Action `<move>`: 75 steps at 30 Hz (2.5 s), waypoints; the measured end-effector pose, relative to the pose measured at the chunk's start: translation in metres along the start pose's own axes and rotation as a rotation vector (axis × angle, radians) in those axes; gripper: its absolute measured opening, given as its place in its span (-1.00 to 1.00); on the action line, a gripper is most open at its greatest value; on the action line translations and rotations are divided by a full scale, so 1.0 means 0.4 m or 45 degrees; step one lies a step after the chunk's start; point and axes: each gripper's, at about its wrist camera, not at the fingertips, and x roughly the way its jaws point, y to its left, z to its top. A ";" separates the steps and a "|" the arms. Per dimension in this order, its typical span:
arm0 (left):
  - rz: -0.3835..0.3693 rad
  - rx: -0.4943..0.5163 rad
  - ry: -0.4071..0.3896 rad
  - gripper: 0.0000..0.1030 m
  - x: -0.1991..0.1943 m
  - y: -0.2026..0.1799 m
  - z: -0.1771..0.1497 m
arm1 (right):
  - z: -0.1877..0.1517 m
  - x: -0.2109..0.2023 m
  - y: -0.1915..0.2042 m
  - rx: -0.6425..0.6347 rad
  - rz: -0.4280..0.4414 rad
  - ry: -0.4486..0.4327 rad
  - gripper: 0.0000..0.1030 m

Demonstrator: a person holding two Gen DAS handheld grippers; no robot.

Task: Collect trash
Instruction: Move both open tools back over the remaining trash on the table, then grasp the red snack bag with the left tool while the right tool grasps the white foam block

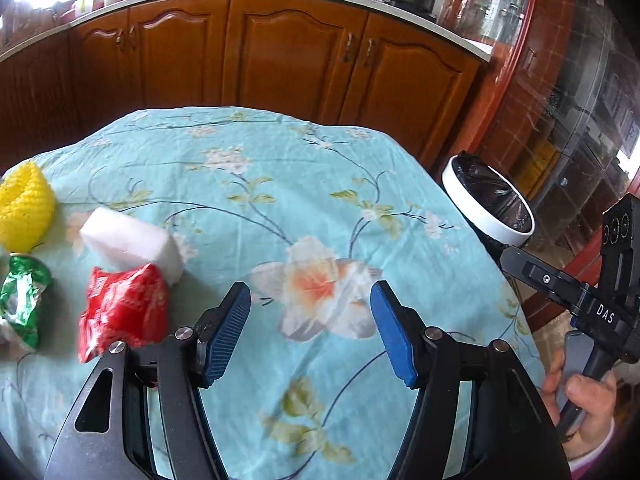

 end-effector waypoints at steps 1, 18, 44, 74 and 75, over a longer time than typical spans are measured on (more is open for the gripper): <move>0.021 -0.008 -0.007 0.27 -0.010 0.015 -0.007 | -0.004 0.006 0.011 -0.007 0.008 0.009 0.72; 0.203 -0.194 -0.036 0.29 -0.090 0.225 -0.083 | -0.038 0.069 0.141 -0.105 0.113 0.096 0.73; 0.163 -0.196 0.023 -0.61 -0.025 0.314 -0.062 | -0.016 0.284 0.354 -0.311 0.284 0.268 0.71; 0.069 -0.237 0.002 -0.62 -0.041 0.298 -0.025 | -0.002 0.339 0.386 -0.463 0.246 0.275 -0.33; 0.052 -0.219 0.004 -0.62 -0.033 0.277 -0.020 | 0.001 0.320 0.364 -0.444 0.232 0.262 -0.33</move>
